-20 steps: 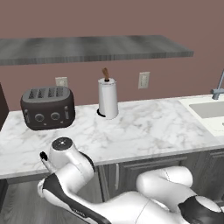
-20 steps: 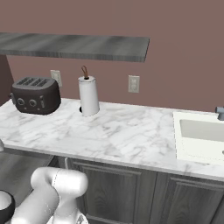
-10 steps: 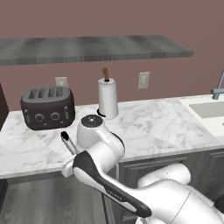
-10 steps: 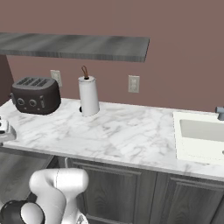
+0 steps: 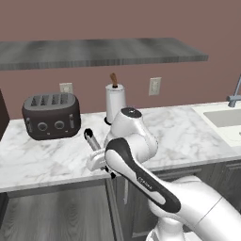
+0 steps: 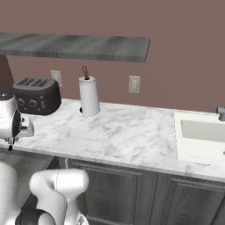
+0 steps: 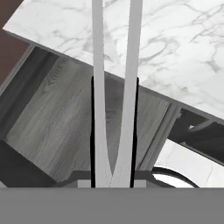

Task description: Take the tongs from the drawer on the left and place them on the dining counter next to the tray containing the kebab skewer.

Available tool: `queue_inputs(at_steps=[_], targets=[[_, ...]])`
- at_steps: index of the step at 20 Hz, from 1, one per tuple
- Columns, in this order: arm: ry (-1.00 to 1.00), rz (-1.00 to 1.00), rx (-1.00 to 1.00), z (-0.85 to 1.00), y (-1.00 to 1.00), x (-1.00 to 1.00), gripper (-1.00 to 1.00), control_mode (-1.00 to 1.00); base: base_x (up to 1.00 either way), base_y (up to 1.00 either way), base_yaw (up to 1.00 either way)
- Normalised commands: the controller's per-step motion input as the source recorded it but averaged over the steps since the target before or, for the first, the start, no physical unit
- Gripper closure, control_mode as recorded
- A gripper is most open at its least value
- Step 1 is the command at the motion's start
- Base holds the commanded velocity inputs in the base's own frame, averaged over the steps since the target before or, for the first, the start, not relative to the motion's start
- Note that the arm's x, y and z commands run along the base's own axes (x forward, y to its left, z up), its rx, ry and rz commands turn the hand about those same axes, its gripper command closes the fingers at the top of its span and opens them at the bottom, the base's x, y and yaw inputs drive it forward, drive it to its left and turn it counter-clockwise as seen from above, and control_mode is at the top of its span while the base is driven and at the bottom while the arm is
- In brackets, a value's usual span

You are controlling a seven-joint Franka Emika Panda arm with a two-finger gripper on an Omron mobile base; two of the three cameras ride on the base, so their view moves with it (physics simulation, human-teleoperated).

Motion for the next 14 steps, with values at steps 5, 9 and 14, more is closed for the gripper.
queue_inputs(at_steps=[5,9,14], targets=[[0.00,0.00,0.08,0.34,-0.44,0.35,1.00,-1.00,0.00,0.00,0.00],[0.00,0.00,-0.01,0.29,-0.18,0.06,1.00,-1.00,0.00,0.00,0.00],[0.00,-0.03,-0.01,0.20,-0.13,0.01,1.00,-1.00,0.00,0.00,0.00]])
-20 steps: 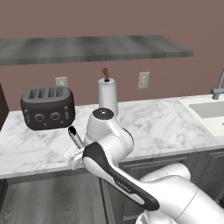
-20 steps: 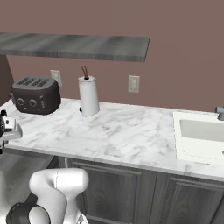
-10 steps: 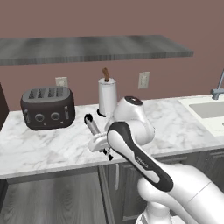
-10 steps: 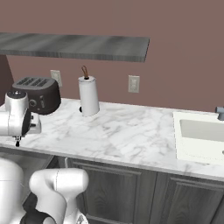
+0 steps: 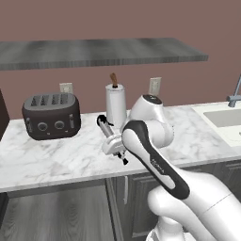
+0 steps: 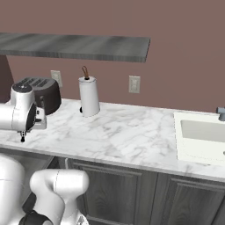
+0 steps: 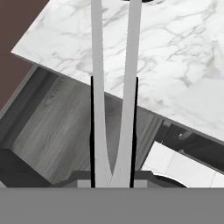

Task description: Take the tongs from the drawer on the left and place them on the dining counter next to the tray containing the kebab skewer.

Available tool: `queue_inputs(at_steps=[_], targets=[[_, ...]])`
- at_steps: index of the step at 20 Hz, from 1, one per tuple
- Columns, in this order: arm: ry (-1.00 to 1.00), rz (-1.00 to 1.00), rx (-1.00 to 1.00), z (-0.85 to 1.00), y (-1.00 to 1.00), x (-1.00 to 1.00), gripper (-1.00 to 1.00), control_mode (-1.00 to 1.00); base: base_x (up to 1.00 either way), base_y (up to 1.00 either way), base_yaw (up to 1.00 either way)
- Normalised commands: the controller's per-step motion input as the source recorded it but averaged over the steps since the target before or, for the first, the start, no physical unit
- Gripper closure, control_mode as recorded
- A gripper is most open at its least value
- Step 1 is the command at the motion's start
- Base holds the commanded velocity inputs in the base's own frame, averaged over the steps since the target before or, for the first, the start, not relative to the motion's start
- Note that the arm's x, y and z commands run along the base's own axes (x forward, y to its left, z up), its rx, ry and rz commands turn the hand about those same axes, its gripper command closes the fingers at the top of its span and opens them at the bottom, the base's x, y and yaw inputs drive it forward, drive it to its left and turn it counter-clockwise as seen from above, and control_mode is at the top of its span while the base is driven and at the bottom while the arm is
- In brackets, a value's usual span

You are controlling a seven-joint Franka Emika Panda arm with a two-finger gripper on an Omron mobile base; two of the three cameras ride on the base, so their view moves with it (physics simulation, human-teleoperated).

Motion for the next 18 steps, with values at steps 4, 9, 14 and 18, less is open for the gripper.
queue_inputs(at_steps=[4,9,14,18], targets=[[0.00,-0.02,0.00,0.13,-0.11,0.00,1.00,-1.00,0.00,0.00,0.00],[0.00,-0.04,0.00,0.07,-0.15,0.00,1.00,-1.00,0.00,0.00,0.00],[0.00,-0.04,0.00,0.00,-0.26,0.00,1.00,-1.00,0.00,0.00,0.00],[0.00,-0.05,0.00,0.04,-0.23,0.00,1.00,-1.00,0.00,0.00,0.00]])
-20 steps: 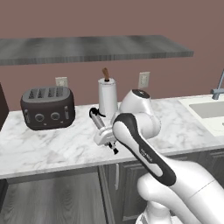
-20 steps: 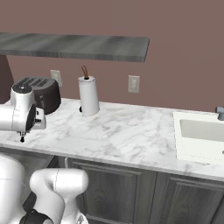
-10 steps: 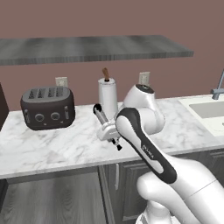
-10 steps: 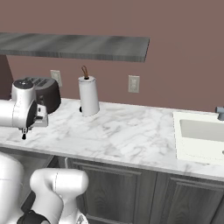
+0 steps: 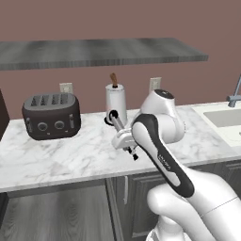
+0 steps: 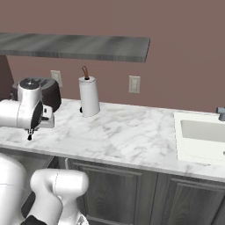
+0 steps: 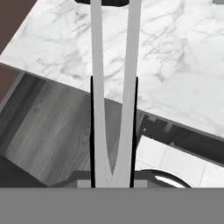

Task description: Take the tongs from the drawer on the left and place them on the dining counter next to the tray containing the kebab skewer.

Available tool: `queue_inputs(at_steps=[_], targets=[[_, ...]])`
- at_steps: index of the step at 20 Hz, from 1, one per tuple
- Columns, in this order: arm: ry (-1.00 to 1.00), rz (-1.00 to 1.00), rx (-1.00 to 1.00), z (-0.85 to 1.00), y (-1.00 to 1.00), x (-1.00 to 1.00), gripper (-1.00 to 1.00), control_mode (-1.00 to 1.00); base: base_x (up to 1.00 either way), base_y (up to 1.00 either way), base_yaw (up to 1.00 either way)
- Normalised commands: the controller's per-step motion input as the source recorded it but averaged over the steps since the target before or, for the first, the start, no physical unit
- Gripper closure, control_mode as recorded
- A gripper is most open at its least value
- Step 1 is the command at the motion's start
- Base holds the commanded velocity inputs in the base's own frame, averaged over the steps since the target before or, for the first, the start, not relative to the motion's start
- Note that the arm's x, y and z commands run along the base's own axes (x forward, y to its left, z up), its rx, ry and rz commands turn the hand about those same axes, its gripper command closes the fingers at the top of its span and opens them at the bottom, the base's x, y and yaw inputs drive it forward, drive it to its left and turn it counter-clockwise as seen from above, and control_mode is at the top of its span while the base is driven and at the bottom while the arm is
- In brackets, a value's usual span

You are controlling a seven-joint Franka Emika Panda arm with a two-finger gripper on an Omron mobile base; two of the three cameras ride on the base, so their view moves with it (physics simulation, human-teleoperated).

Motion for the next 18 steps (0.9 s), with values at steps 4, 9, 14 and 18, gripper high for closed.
queue_inputs(at_steps=[4,9,14,18], targets=[[0.00,-0.08,-0.02,0.14,-0.09,0.00,1.00,-1.00,0.00,0.00,0.00],[0.00,-0.14,-0.06,0.19,-0.04,0.00,1.00,-1.00,0.00,0.00,0.00],[0.00,-0.14,-0.07,0.16,-0.22,0.00,1.00,-1.00,0.00,0.00,0.00],[0.00,-0.09,-0.05,0.11,-0.34,0.00,1.00,-1.00,0.00,0.00,0.00]])
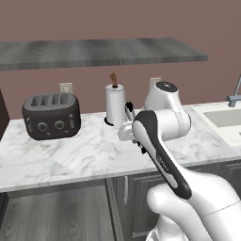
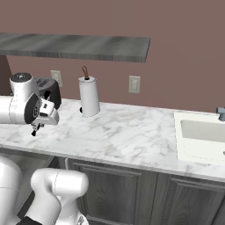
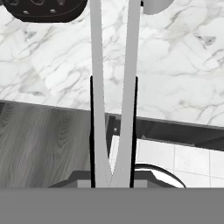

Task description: Take the tongs from the drawer on the left and place them on the dining counter next to the tray containing the kebab skewer.

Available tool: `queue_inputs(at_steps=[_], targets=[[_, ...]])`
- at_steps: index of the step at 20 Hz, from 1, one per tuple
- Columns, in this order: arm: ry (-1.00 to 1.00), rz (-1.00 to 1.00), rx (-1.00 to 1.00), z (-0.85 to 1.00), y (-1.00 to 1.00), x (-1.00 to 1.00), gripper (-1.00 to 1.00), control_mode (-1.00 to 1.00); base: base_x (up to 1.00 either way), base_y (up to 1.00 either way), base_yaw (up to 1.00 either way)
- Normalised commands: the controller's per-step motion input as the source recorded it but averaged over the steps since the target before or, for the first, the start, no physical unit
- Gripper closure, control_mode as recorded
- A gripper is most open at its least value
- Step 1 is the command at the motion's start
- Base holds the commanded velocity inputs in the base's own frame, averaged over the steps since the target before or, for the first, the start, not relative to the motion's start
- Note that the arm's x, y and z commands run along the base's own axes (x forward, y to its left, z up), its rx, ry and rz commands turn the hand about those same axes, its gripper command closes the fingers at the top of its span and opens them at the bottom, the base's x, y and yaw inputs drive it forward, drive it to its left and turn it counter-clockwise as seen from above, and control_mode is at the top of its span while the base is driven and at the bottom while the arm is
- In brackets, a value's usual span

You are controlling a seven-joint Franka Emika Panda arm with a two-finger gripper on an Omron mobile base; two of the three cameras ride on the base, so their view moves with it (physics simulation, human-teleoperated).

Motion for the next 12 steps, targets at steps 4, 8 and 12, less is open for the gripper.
queue_inputs(at_steps=[4,8,12], targets=[[0.00,-0.10,-0.03,0.07,-0.35,0.00,1.00,-1.00,0.00,0.00,0.00],[0.00,-0.10,-0.04,0.03,-0.34,0.00,1.00,-1.00,0.00,0.00,0.00],[0.00,-0.12,-0.06,0.00,-0.54,0.00,1.00,-1.00,0.00,0.00,0.00]])
